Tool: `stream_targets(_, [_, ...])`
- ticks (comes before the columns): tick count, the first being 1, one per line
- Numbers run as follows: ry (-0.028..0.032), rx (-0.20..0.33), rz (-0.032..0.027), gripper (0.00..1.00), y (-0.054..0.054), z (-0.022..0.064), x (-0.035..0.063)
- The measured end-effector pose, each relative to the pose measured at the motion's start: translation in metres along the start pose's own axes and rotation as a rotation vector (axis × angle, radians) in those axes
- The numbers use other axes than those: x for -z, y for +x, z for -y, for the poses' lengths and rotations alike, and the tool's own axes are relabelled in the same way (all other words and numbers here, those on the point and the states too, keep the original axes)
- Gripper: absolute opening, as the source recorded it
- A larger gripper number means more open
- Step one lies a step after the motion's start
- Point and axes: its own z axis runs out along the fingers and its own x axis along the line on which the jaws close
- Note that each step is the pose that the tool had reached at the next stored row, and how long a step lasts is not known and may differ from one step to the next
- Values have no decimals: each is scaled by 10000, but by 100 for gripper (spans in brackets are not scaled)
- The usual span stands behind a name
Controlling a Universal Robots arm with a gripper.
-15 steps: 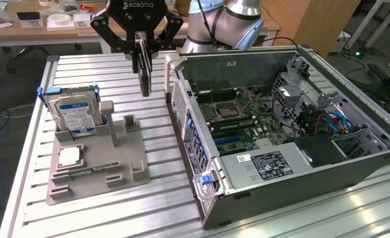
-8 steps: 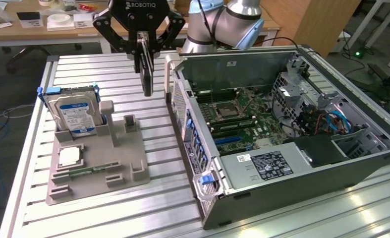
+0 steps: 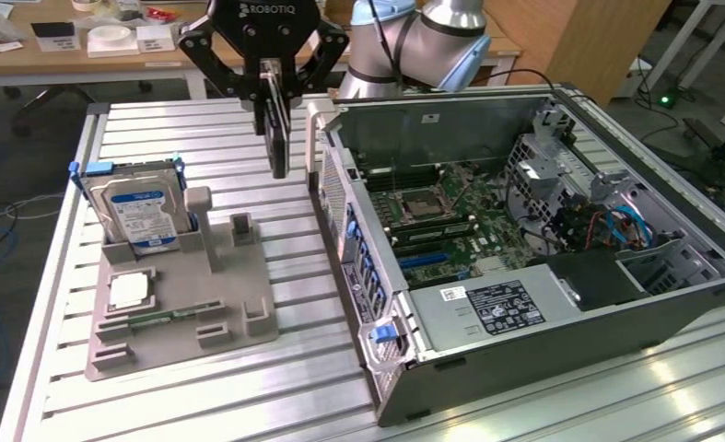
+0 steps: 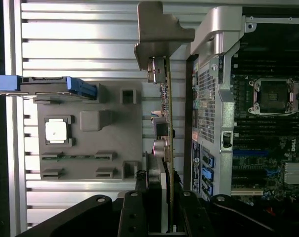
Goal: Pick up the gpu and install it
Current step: 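Pick up the gpu and move the gpu toward the slot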
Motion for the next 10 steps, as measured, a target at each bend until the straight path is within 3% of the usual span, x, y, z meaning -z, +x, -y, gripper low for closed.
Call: stream_targets(10, [0, 0, 1, 28, -44, 0, 0])
